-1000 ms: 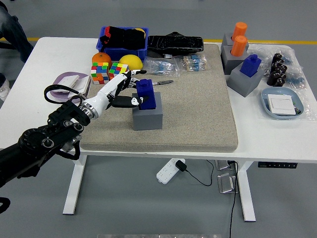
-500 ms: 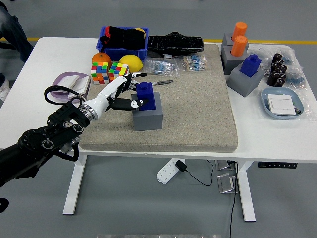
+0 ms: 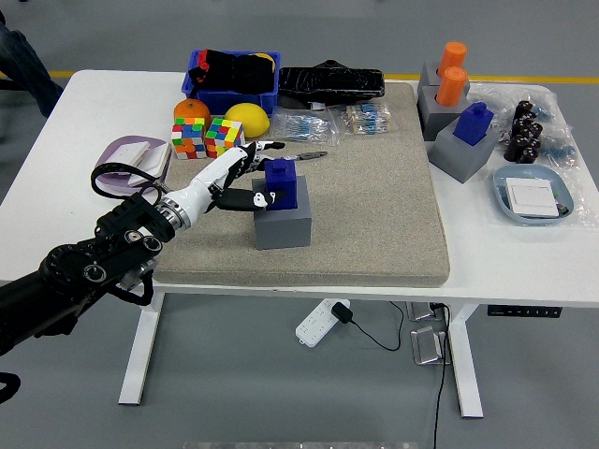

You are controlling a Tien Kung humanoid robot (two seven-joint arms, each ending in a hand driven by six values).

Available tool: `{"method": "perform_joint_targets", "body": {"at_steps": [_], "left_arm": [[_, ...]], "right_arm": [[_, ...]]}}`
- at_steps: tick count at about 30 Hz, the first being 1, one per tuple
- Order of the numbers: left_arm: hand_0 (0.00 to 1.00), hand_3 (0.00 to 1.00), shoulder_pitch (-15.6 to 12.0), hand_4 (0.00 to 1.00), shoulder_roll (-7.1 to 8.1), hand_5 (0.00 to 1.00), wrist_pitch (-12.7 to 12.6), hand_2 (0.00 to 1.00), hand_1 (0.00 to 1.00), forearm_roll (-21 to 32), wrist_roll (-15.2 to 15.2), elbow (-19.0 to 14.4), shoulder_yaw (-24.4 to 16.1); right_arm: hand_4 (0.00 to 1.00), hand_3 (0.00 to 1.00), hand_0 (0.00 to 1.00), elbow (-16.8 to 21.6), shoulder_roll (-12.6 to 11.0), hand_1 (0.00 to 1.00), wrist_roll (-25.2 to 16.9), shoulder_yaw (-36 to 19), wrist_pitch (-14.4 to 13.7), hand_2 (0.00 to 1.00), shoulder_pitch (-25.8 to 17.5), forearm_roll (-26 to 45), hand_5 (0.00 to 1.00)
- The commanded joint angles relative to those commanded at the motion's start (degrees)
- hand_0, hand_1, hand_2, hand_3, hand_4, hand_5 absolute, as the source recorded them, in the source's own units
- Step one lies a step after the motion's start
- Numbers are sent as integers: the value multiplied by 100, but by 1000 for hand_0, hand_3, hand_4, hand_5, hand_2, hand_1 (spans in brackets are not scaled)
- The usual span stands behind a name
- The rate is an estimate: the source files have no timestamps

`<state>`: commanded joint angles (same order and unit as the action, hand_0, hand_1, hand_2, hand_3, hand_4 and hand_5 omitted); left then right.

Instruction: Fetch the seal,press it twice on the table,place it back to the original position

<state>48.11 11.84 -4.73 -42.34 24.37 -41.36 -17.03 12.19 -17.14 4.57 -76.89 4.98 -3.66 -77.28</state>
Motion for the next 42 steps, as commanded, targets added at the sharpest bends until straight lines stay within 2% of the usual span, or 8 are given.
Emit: {"method": "perform_joint_targets", "body": {"at_steps": [8,10,14,15,20,32,34,42], "left_arm": [[905,927,-3,854,23,2,63,876,918,-15,14,22,-24],[933,955,-3,981,39,2,159,910,945,-6,-4,32,-54],[933,955,-4,981,70,2,494,910,945,25,-80,80,-135],[998,998,-4,998,74,248,562,998,998,34,-94,91,-151],[998,998,-16,998,102,248,867,998,998,86,-166,101,-286],[998,998,4,998,209,475,1275,998,998,141,-283,76,-692],[998,998,10,998,243,570,1273,998,998,166,-300,98,-745],[998,998,36,998,492,589,753,998,998,636,-153,486,-1024]], "right_arm": [[768,615,757,-4,-2,672,-6,-20,1,668,-5,-4,496],[770,615,757,-3,-4,672,-6,-15,4,668,-7,-3,497],[770,615,757,-1,1,672,-8,-16,7,668,-7,0,497],[770,616,757,-2,3,672,-8,-19,7,668,-6,0,498],[770,616,757,-1,8,672,-8,-12,12,668,-10,5,498],[772,616,758,-1,9,673,-10,-33,14,668,-4,7,499],[773,616,758,-1,8,673,-11,-35,15,668,-3,10,497],[773,616,758,-8,5,673,-8,-57,12,668,-6,-2,498]]}}
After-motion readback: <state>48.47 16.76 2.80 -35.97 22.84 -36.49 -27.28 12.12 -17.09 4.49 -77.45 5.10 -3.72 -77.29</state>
